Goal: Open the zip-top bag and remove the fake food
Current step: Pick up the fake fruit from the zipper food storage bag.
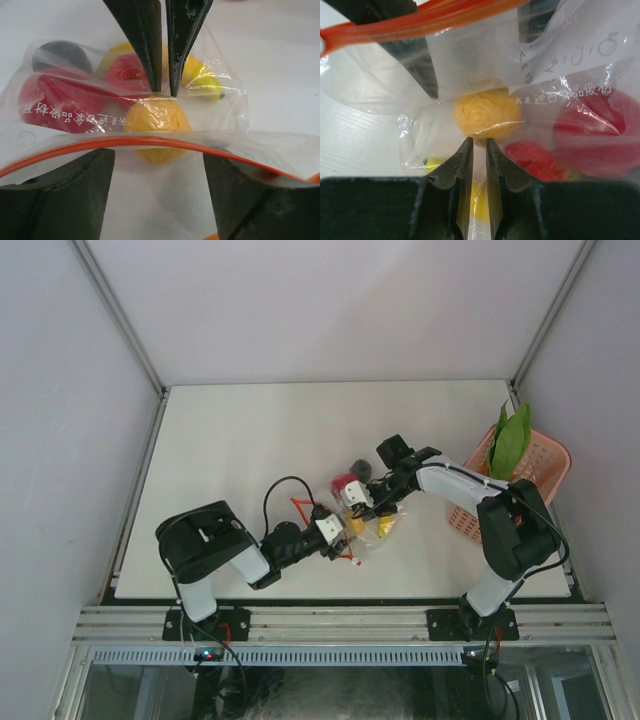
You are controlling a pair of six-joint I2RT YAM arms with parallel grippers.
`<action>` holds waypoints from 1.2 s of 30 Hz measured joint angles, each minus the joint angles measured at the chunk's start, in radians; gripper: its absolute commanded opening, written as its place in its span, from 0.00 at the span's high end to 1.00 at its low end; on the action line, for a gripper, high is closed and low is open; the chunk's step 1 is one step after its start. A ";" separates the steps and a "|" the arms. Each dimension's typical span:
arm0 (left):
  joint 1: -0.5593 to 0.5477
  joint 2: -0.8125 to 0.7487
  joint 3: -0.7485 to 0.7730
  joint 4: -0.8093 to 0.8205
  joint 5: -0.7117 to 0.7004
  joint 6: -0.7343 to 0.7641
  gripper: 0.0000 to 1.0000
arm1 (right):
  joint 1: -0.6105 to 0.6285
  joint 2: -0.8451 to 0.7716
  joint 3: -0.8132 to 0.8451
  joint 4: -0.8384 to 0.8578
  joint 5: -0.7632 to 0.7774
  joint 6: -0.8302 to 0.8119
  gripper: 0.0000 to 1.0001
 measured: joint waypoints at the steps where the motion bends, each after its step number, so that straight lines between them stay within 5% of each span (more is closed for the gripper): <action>1: -0.001 0.005 0.005 0.000 -0.005 0.003 0.20 | -0.001 0.006 0.008 -0.003 -0.010 0.008 0.84; 16: -0.004 0.111 0.091 0.014 -0.060 0.027 0.21 | -0.096 0.069 0.172 -0.085 -0.084 0.200 0.87; 36: -0.005 0.151 0.131 0.020 -0.105 0.001 0.11 | -0.035 0.228 0.269 -0.090 0.135 0.475 0.90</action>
